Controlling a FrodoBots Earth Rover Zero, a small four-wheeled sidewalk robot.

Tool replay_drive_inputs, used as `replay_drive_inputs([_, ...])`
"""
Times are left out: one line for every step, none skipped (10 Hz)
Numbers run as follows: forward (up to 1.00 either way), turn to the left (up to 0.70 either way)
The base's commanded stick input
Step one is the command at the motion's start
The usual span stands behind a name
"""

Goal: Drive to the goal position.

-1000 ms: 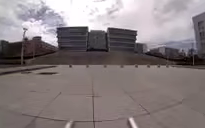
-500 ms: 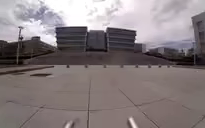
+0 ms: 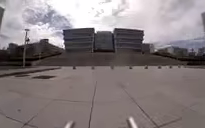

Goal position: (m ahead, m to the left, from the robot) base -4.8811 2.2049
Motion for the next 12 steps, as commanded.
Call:
replay_drive_inputs([1.0, 0.01])
replay_drive_inputs([1.0, 0.01])
replay_drive_inputs([1.0, 0.01])
replay_drive_inputs([1.0, 0.01])
replay_drive_inputs([1.0, 0.01])
replay_drive_inputs([1.0, 0.01])
replay_drive_inputs([1.0, 0.01])
replay_drive_inputs([1.0, 0.01])
replay_drive_inputs([1.0, 0.01])
replay_drive_inputs([1.0, 0.01])
replay_drive_inputs([1.0, 0.01])
replay_drive_inputs([1.0, 0.01])
